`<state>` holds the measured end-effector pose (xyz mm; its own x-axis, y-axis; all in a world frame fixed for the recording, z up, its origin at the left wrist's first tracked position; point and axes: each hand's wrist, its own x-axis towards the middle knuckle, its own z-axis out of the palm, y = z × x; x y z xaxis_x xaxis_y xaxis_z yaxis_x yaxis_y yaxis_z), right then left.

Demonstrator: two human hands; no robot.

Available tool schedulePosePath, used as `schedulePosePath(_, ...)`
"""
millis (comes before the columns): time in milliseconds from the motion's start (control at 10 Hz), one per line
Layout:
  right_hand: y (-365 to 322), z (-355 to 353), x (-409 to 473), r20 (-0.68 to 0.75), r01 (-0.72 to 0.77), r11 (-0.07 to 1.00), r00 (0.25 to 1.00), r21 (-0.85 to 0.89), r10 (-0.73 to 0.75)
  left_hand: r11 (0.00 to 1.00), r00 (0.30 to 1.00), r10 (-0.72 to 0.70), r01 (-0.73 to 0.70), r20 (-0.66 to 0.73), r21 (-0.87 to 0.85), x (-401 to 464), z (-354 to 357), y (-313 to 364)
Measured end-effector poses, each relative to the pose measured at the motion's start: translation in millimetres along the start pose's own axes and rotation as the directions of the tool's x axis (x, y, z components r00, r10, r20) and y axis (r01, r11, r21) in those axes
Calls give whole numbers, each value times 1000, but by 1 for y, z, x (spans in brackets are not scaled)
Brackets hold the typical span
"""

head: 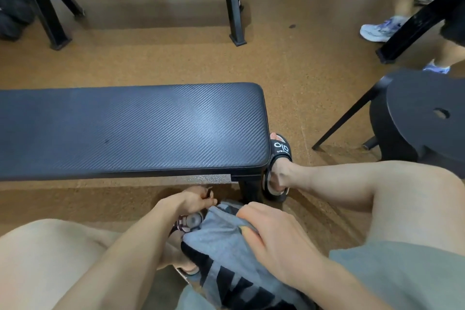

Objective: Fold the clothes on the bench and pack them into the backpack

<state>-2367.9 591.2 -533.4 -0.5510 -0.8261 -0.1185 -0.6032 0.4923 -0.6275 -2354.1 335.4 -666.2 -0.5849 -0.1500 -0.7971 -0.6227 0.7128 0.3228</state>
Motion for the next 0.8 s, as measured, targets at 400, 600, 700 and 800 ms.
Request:
schedulePosePath(400, 16, -30, 82, 85, 71, 987, 995, -146, -59, 943, 987, -159, 155, 9, -294, -25, 34, -46)
schedulePosePath(600, 33, -26, 93, -50, 49, 956, 997, -289, -66, 934, 974, -157, 93, -163, -345, -18, 36, -41)
schedulePosePath(700, 31, -22, 85, -101, 67, 945, 989, -320, -104, 976, 973, -107, 64, -204, -207, -28, 16, -30)
schedulePosePath(800, 34, -25, 78, -122, 20, 959, 991, -282, -56, 997, 962, 39, -56, -270, -59, -61, -14, -6)
